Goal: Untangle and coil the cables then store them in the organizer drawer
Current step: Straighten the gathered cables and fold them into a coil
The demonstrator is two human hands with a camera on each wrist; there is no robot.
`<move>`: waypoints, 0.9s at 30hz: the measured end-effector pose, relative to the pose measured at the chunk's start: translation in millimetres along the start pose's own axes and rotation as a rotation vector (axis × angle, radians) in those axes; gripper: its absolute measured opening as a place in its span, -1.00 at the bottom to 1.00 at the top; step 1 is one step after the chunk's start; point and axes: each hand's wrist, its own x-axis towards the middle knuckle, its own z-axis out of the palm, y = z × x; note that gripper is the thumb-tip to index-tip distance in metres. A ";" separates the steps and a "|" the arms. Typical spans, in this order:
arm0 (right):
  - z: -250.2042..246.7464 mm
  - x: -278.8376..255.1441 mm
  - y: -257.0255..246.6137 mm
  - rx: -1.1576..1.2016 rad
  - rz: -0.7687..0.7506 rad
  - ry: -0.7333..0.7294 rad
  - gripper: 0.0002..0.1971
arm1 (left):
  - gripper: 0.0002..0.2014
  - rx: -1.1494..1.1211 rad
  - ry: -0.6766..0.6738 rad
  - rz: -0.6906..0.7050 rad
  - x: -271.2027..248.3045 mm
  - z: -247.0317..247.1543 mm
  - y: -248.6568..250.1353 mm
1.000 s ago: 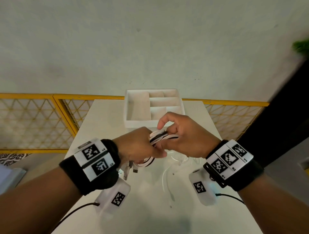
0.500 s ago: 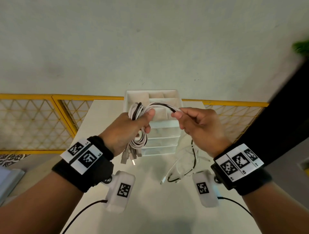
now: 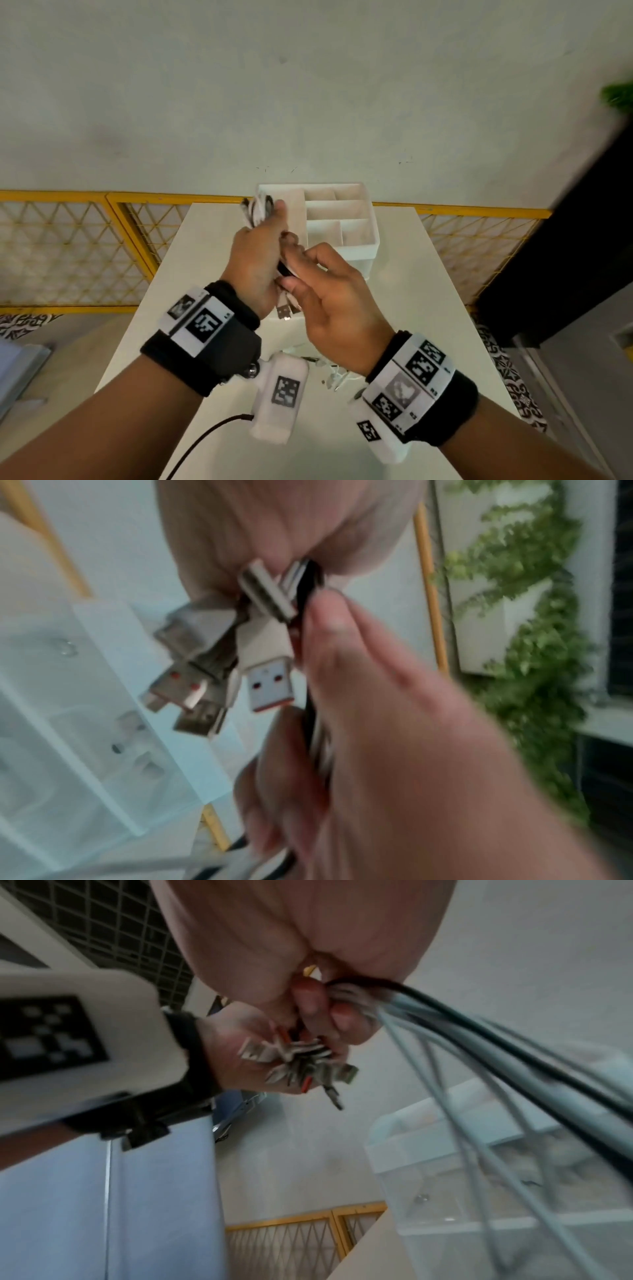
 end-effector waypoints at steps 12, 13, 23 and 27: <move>-56.8 7.8 19.4 0.259 0.512 -0.316 -0.76 | -0.72 0.374 -0.438 -0.206 -6.2 -27.3 17.8; -58.6 12.1 20.0 0.253 0.510 -0.342 -0.77 | -0.69 0.548 -0.483 -0.204 -8.6 -25.1 14.2; -65.5 27.1 11.8 0.260 0.425 -0.268 -0.67 | -0.84 1.161 -0.460 0.032 -9.3 -16.2 6.9; -73.7 29.3 16.8 0.316 0.431 -0.058 -0.74 | -0.87 0.933 -0.308 0.097 -6.6 -18.9 5.2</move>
